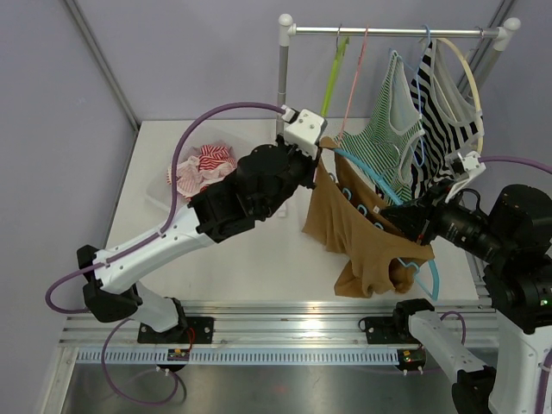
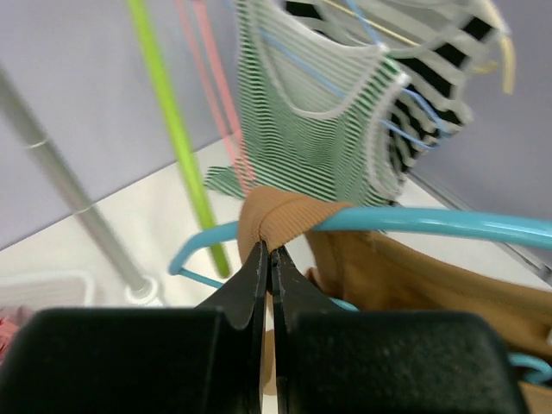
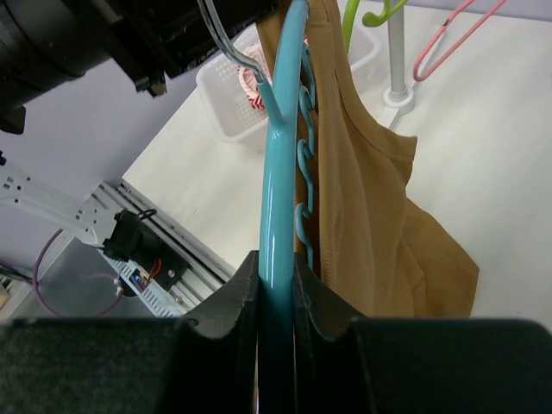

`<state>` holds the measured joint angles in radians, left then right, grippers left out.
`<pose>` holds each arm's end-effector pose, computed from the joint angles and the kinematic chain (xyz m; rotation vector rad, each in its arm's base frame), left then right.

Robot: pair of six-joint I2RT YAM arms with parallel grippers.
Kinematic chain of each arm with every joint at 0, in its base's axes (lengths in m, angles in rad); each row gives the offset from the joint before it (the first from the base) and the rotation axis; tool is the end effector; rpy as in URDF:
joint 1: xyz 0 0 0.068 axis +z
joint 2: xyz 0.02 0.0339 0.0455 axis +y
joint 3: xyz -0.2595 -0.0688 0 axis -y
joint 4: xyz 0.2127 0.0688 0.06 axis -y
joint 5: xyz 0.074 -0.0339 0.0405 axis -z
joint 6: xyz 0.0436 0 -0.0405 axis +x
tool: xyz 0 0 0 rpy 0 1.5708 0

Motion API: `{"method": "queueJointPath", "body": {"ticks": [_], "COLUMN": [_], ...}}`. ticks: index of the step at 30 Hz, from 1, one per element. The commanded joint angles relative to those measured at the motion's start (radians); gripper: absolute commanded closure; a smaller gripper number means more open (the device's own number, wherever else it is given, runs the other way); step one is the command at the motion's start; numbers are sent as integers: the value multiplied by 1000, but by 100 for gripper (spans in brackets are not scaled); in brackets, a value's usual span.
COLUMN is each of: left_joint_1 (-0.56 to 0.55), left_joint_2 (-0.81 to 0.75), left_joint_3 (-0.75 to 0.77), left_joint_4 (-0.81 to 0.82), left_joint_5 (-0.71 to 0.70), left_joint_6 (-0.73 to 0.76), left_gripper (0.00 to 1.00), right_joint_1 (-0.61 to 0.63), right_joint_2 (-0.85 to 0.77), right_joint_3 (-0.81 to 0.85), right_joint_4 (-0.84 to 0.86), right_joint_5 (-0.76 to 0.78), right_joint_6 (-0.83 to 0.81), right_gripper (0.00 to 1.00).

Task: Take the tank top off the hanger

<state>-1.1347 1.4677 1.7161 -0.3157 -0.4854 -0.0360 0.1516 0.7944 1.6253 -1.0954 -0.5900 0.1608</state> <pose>0.1439 -0.2606 0.4745 0.5232 1.5689 -0.4997 0.0395 0.0306 0.4674 -0.4119 1.8094 0.7577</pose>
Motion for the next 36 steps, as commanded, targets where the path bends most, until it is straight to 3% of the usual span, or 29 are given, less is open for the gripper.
{"method": "queueJointPath", "body": {"ticks": [1, 8, 13, 20, 23, 27, 30, 36], "left_joint_1": [32, 220, 364, 493, 503, 501, 492, 376], "left_joint_2": [-76, -208, -247, -268, -285, -390, -443, -491], "left_joint_3": [-30, -153, -182, -230, -263, -398, -512, -613], "left_joint_4": [70, -94, -253, -322, -277, -27, 138, 280], "left_joint_5": [-270, -352, -289, -127, 0, 381, 580, 842], "left_joint_6": [-47, -292, -422, -490, -467, -429, -430, -320], "left_gripper": [100, 100, 100, 100, 100, 100, 100, 100], "right_joint_1": [6, 5, 6, 6, 6, 6, 6, 6], "right_joint_2": [-17, -41, -60, -73, -89, -100, -87, -38], "right_joint_3": [-22, -65, -113, -186, -240, -336, -381, -464], "right_joint_4": [98, 114, 176, 328, 452, 736, 916, 1271], "right_joint_5": [-86, -165, -189, -249, -267, -317, -332, -337], "right_joint_6": [-47, -106, -113, -83, -35, 158, 254, 440], "right_gripper": [100, 100, 100, 100, 100, 100, 100, 100]}}
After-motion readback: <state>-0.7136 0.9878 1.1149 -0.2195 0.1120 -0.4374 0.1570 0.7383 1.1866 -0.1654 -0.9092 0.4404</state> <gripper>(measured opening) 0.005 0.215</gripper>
